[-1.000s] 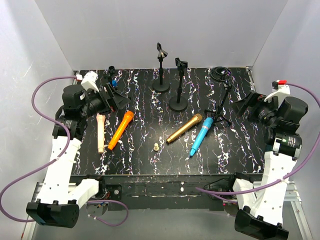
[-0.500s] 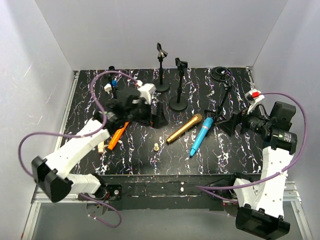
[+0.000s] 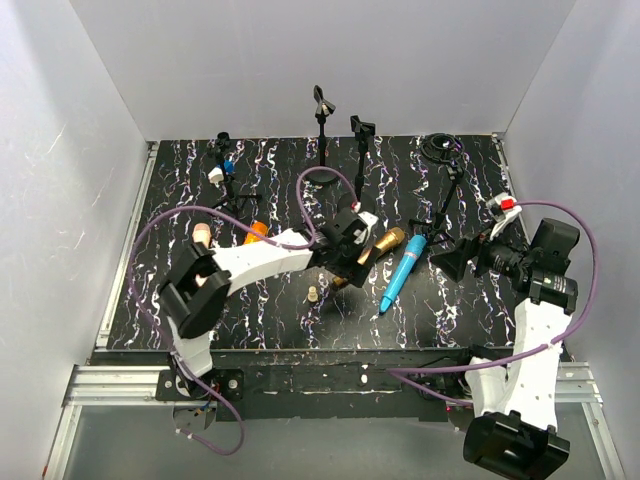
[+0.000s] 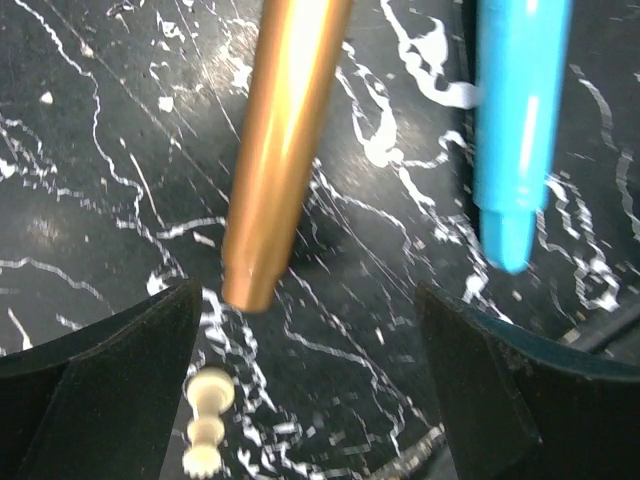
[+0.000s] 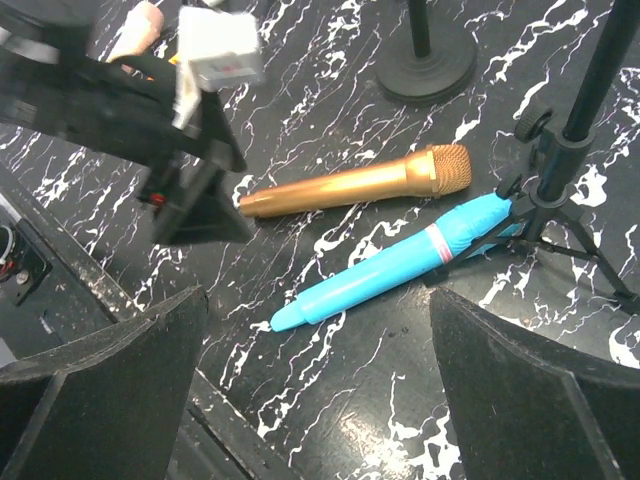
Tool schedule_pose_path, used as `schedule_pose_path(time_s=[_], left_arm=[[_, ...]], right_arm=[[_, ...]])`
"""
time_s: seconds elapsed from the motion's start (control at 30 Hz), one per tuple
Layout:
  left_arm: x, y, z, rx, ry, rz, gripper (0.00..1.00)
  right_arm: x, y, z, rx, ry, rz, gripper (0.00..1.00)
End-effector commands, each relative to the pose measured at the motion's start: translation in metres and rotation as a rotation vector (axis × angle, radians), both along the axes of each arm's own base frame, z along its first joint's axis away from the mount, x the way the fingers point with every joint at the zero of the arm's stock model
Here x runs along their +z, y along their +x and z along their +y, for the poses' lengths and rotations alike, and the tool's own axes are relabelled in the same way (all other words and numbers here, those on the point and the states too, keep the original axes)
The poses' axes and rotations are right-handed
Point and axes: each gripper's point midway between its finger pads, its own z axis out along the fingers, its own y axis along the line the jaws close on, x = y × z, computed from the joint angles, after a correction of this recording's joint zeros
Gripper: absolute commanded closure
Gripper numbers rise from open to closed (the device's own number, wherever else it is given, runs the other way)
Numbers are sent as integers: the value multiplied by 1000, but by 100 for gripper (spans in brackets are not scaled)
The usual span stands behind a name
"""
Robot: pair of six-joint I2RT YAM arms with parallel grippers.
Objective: Attach the microphones to the stand
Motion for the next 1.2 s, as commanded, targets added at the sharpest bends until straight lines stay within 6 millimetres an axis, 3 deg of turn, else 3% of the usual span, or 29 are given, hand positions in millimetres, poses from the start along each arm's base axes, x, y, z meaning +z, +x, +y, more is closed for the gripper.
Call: schedule_pose_path(time_s=[0.0, 0.13, 0.53, 0.63, 0.8, 0.87, 1.0, 1.17], left_arm=[[-6, 32, -17, 25, 40, -108, 16], [-36, 41, -21, 16, 119, -111, 26], [-73, 41, -28, -26, 205, -75, 55], [-73, 42, -29, -25, 211, -80, 76], [-49, 53, -34, -4, 183, -135, 93], [-25, 58, -40, 5, 139, -170, 99], [23, 59, -46, 27, 35, -216, 100], [81, 45, -38, 46, -111, -254, 100]], right_arm=[[13, 3, 2, 18, 26, -79, 2], [12, 3, 1, 10, 35, -81, 2], [15, 3, 0, 12, 53, -83, 2], [17, 2, 1, 14, 55, -83, 2], [20, 0, 1, 20, 54, -82, 2], [21, -1, 2, 24, 50, -84, 2], [27, -4, 3, 39, 37, -83, 2], [41, -16, 11, 100, 59, -61, 2]])
